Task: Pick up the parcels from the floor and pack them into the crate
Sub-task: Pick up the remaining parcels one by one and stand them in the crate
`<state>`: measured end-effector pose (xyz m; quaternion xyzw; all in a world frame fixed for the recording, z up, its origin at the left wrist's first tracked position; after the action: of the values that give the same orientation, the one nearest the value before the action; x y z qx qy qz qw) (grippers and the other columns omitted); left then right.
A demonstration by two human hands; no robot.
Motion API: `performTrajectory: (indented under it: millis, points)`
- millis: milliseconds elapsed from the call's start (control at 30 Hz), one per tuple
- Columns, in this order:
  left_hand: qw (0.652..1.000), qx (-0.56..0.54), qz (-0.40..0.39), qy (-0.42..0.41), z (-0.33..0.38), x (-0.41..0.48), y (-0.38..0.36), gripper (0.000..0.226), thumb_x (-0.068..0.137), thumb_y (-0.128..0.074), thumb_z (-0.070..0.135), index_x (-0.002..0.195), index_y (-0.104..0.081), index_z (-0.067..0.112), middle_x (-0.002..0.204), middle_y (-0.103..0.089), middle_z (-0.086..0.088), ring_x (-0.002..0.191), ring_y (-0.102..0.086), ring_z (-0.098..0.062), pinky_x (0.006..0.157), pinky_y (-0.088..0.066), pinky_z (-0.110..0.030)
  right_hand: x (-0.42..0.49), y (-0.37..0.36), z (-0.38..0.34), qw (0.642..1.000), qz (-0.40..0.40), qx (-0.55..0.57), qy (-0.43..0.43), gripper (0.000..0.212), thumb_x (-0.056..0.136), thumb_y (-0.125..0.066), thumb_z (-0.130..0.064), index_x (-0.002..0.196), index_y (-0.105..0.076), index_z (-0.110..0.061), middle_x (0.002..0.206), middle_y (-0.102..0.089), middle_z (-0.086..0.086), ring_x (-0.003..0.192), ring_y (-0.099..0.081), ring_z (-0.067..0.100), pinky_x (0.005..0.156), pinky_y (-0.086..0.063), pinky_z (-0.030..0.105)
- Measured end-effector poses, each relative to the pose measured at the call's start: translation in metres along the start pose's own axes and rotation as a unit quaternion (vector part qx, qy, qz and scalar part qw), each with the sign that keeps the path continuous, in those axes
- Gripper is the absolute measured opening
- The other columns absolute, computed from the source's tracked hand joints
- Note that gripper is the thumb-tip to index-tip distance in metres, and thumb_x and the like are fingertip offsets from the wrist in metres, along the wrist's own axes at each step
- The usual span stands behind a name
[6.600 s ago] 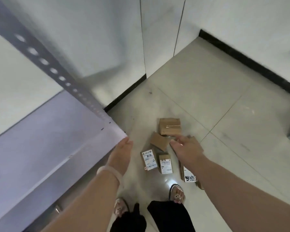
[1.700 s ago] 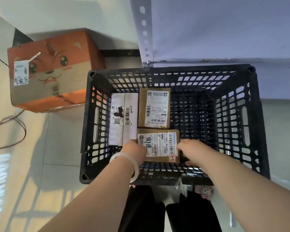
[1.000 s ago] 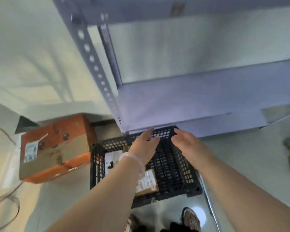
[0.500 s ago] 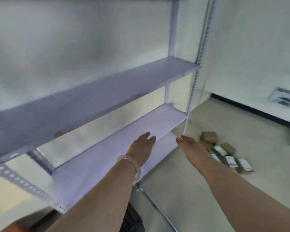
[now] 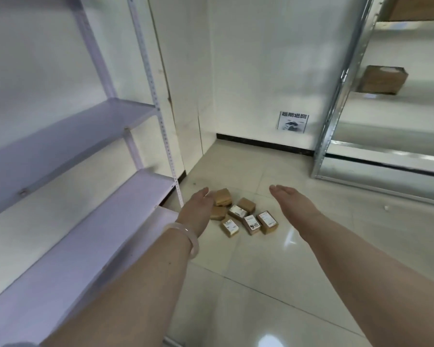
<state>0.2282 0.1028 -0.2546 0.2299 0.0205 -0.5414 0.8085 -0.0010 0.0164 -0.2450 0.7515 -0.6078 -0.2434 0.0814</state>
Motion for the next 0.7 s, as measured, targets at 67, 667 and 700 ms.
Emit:
performTrajectory:
  millis: [67, 667, 700]
  points:
    - [1.0, 0.022, -0.01, -0.01, 0.004, 0.024, -0.017, 0.047, 0.099, -0.038, 0.037, 0.145, -0.038, 0.024, 0.153, -0.037, 0.003, 0.138, -0.037, -0.021, 0.118, -0.025, -0.04, 0.017, 0.004, 0.015, 1.0, -0.002, 0.009, -0.019, 0.058, 0.092, -0.048, -0.052, 0.142, -0.043, -0.024, 0.131, -0.054, 0.004, 0.1, -0.054, 0.021, 0.082, -0.036, 0.029]
    - [0.998, 0.019, -0.037, 0.043, 0.049, 0.338, 0.002, 0.048, 0.097, -0.036, 0.045, 0.141, -0.042, 0.027, 0.146, -0.046, 0.001, 0.132, -0.045, -0.022, 0.114, -0.031, -0.045, 0.289, -0.072, -0.069, 0.999, -0.01, 0.022, -0.048, 0.057, 0.09, -0.05, -0.053, 0.14, -0.044, -0.027, 0.143, -0.048, 0.001, 0.129, -0.045, 0.024, 0.111, -0.031, 0.04]
    - [0.998, 0.015, -0.04, 0.04, 0.055, 0.354, -0.001, 0.048, 0.097, -0.037, 0.045, 0.142, -0.041, 0.026, 0.146, -0.046, 0.002, 0.132, -0.045, -0.022, 0.114, -0.031, -0.044, 0.302, -0.075, -0.076, 0.999, -0.011, 0.018, -0.043, 0.057, 0.09, -0.05, -0.053, 0.14, -0.045, -0.028, 0.141, -0.049, 0.002, 0.127, -0.047, 0.023, 0.108, -0.033, 0.037]
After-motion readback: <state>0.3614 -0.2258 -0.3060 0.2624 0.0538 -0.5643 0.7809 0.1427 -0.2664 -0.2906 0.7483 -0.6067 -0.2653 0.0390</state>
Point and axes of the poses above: each hand's wrist, its own x-axis towards the middle knuckle, its own y-axis out of the back of the hand, z = x × y, the point moved 10 cm from there along x, towards the middle knuckle
